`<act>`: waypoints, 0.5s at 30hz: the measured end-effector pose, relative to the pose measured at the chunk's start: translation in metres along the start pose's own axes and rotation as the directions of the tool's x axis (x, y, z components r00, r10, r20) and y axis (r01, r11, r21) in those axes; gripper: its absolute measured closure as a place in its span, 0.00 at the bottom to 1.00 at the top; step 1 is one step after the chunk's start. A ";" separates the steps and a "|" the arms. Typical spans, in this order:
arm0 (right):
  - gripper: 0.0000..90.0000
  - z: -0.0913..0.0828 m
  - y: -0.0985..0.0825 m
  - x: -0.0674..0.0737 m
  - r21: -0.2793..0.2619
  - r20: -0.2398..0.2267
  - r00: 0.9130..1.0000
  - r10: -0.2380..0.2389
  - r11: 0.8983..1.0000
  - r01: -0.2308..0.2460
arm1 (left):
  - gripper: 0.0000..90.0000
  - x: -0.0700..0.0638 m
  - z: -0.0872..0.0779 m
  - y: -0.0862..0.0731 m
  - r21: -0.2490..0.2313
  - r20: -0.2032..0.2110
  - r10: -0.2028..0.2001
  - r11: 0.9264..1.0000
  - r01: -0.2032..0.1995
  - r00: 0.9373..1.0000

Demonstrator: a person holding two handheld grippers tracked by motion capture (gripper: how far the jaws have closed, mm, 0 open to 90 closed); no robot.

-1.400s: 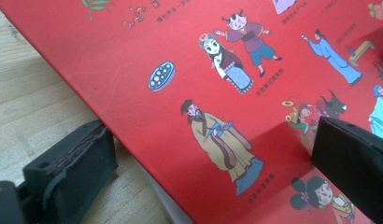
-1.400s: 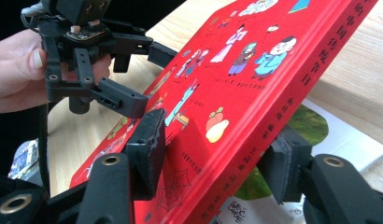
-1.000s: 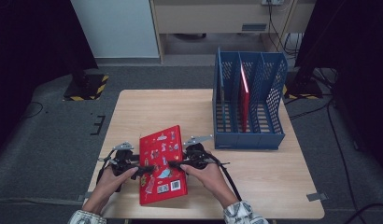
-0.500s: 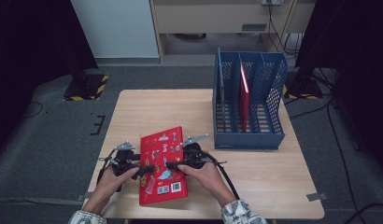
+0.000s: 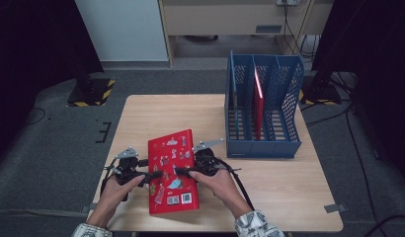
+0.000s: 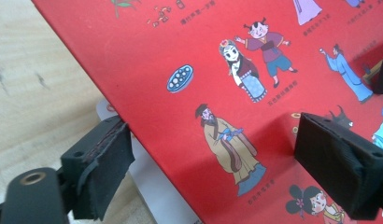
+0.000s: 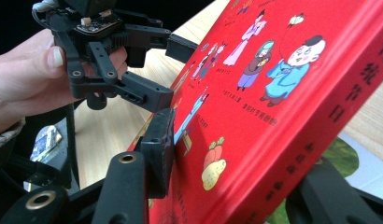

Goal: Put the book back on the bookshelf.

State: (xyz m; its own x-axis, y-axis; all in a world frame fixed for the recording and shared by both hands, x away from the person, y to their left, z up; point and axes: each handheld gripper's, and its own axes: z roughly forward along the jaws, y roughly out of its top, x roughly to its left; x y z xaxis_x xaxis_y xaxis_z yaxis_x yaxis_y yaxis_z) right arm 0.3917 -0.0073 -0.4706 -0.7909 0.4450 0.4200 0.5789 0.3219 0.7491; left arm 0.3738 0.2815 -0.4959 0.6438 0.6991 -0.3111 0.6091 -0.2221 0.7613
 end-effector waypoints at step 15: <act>0.75 -0.012 0.010 0.012 -0.048 -0.040 0.998 -0.040 0.998 0.038 | 0.18 -0.010 -0.014 0.010 -0.078 -0.017 0.028 0.997 -0.029 0.999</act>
State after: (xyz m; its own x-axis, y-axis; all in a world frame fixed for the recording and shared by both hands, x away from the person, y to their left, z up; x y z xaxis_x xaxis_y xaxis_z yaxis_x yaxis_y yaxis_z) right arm 0.3863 -0.0087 -0.4520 -0.8208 0.3979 0.4098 0.5381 0.2979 0.7885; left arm 0.3667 0.2819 -0.4774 0.6523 0.7043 -0.2801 0.5524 -0.1887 0.8119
